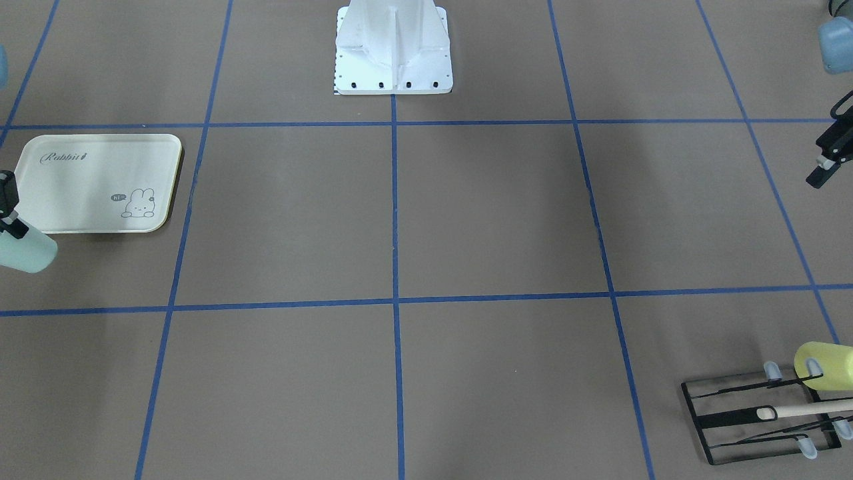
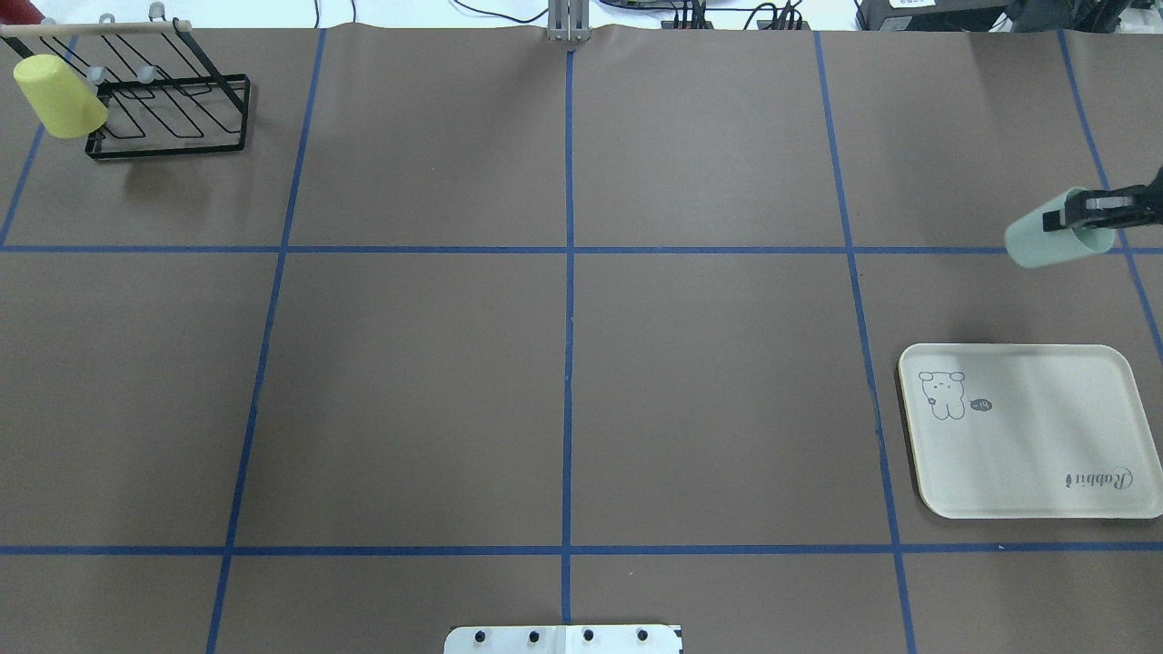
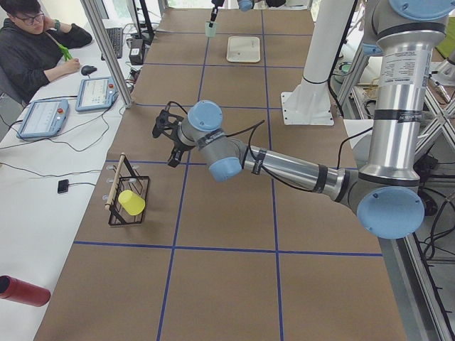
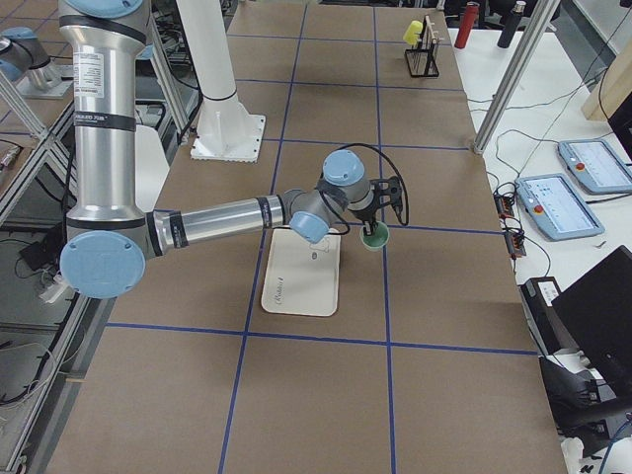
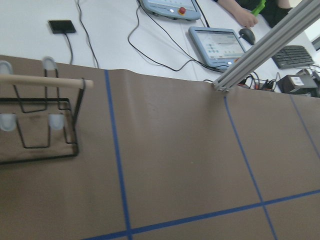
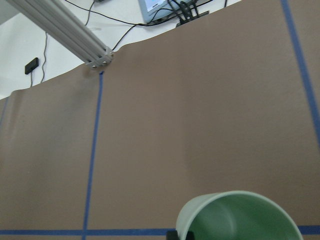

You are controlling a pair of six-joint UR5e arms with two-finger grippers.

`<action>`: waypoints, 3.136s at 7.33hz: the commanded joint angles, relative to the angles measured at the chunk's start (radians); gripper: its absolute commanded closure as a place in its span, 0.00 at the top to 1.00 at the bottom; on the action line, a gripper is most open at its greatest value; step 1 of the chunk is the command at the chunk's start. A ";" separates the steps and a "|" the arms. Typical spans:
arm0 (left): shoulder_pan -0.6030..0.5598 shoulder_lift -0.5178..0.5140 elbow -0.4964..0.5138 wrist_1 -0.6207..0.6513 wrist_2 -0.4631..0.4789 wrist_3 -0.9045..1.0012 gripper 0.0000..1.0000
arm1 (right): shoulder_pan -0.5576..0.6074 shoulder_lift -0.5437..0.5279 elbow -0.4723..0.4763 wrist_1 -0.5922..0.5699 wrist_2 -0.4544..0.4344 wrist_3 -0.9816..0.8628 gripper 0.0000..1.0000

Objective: Left arm grabs green cup and hands to right arm on tray

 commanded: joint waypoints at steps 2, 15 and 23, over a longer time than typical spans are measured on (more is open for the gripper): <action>-0.003 0.120 0.016 0.187 0.003 0.256 1.00 | -0.089 -0.158 0.090 -0.005 -0.001 -0.051 0.00; 0.002 0.150 0.061 0.220 0.000 0.339 1.00 | -0.437 -0.243 0.192 -0.176 -0.389 -0.042 0.00; 0.002 0.139 0.059 0.218 0.002 0.330 1.00 | -0.279 -0.156 0.200 -0.258 -0.284 -0.115 1.00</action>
